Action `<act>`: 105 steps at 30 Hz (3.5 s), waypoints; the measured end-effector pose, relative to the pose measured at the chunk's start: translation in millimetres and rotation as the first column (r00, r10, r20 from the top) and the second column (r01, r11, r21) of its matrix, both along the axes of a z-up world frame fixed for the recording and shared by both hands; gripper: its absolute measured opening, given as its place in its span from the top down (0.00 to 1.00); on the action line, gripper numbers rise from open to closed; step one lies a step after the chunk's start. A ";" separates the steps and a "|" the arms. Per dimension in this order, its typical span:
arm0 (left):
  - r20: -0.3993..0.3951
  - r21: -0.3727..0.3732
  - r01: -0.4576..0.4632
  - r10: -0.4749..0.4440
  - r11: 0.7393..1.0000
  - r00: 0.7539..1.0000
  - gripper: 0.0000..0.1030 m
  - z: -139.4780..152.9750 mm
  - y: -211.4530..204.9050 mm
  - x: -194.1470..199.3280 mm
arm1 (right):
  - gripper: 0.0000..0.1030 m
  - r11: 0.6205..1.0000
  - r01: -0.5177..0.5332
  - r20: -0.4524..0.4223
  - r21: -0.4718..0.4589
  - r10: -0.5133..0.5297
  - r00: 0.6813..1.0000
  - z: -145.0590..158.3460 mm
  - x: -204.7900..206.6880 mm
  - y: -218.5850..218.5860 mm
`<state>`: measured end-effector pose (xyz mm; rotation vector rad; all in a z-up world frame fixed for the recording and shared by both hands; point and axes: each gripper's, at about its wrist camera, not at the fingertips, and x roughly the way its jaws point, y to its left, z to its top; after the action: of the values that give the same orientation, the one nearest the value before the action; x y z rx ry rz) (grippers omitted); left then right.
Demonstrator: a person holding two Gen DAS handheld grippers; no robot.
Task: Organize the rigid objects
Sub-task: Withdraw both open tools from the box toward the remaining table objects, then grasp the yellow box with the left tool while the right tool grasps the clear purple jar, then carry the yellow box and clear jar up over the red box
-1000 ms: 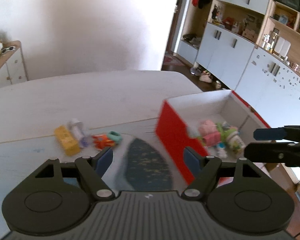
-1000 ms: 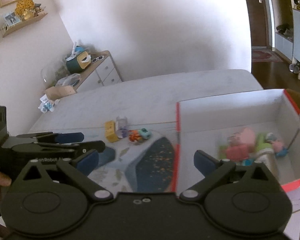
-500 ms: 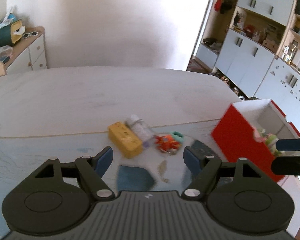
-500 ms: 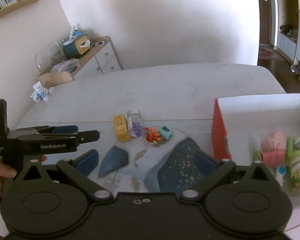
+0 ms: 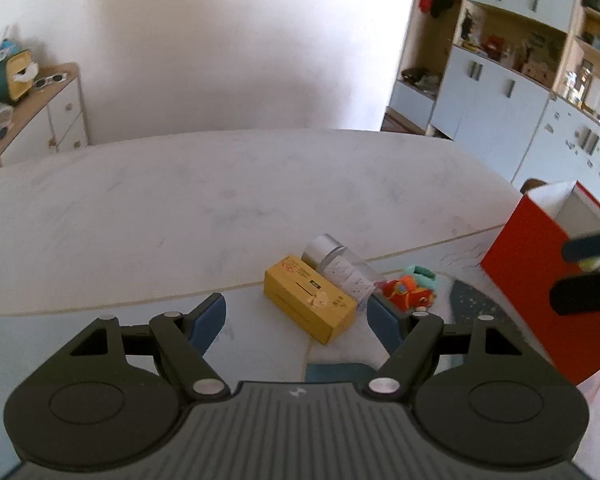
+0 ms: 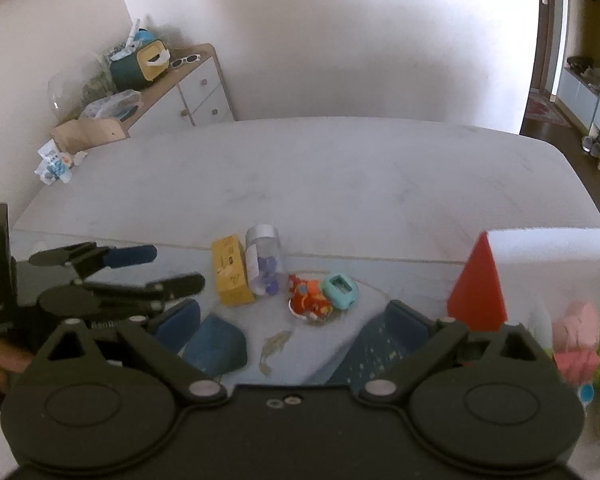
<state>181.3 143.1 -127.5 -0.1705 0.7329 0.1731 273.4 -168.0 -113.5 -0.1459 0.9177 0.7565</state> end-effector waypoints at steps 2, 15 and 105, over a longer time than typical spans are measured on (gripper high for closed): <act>0.006 0.009 0.031 -0.031 0.999 0.999 0.25 -6.2 1.8 5.1 | 0.06 1.000 -0.005 -0.009 -0.003 0.005 1.000 -2.9 8.1 6.7; 0.009 0.047 0.204 -0.204 0.978 0.979 0.25 -33.7 14.1 31.3 | 0.10 0.999 -0.031 -0.093 -0.023 0.029 0.995 -29.5 45.8 53.0; 0.061 0.157 0.394 -0.407 0.906 0.911 0.27 84.1 -202.2 26.9 | 0.59 0.962 0.206 -0.086 0.176 -0.194 0.977 42.3 32.7 -183.3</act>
<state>208.3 -59.1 -43.4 0.1099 0.6456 -0.1767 306.1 -351.3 -71.3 0.1356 0.9069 0.6570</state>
